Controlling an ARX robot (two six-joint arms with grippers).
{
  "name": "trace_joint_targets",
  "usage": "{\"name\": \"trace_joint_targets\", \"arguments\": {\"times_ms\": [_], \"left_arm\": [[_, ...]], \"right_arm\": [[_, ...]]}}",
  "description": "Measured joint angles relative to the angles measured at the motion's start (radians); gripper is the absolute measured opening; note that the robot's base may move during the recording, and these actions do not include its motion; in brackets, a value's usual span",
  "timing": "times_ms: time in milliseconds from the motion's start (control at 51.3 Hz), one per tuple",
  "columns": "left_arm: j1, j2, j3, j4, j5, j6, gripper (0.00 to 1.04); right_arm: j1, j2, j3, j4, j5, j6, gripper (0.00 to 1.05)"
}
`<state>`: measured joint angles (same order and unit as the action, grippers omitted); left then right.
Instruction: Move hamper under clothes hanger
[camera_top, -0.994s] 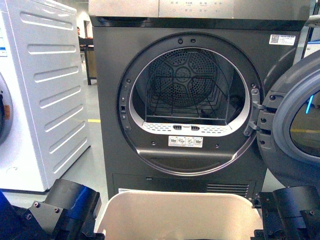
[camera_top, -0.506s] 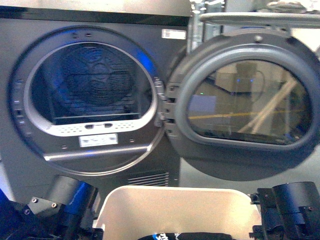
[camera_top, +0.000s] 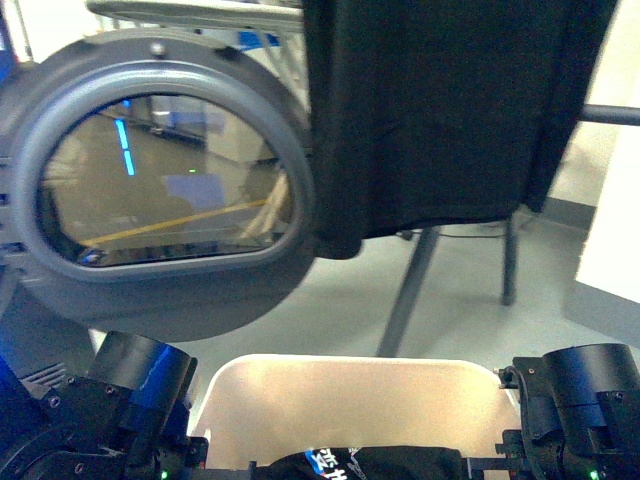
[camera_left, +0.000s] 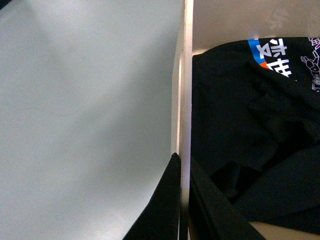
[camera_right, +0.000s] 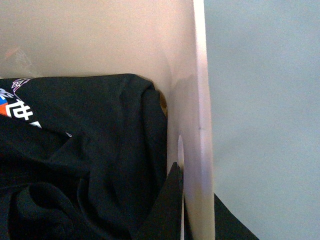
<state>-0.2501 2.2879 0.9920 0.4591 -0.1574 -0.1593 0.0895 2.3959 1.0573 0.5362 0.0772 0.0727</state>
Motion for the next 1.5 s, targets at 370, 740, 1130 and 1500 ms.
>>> {"name": "trace_joint_targets", "arguments": {"times_ms": [370,740,1130,1500], "left_arm": [[-0.002,-0.001,0.0,0.0,0.002,0.0,0.04],[-0.002,-0.001,-0.001,0.0,0.0,0.0,0.04],[-0.025,-0.001,0.005,0.0,0.027,0.0,0.04],[0.006,-0.001,0.003,0.0,-0.008,0.001,0.04]], "right_arm": [[-0.003,0.0,0.0,0.0,0.002,0.0,0.02],[-0.003,0.0,0.0,0.0,0.001,0.0,0.02],[-0.026,-0.003,-0.002,0.0,0.02,0.0,0.02],[0.011,-0.003,-0.002,0.0,-0.007,0.0,0.02]]}}
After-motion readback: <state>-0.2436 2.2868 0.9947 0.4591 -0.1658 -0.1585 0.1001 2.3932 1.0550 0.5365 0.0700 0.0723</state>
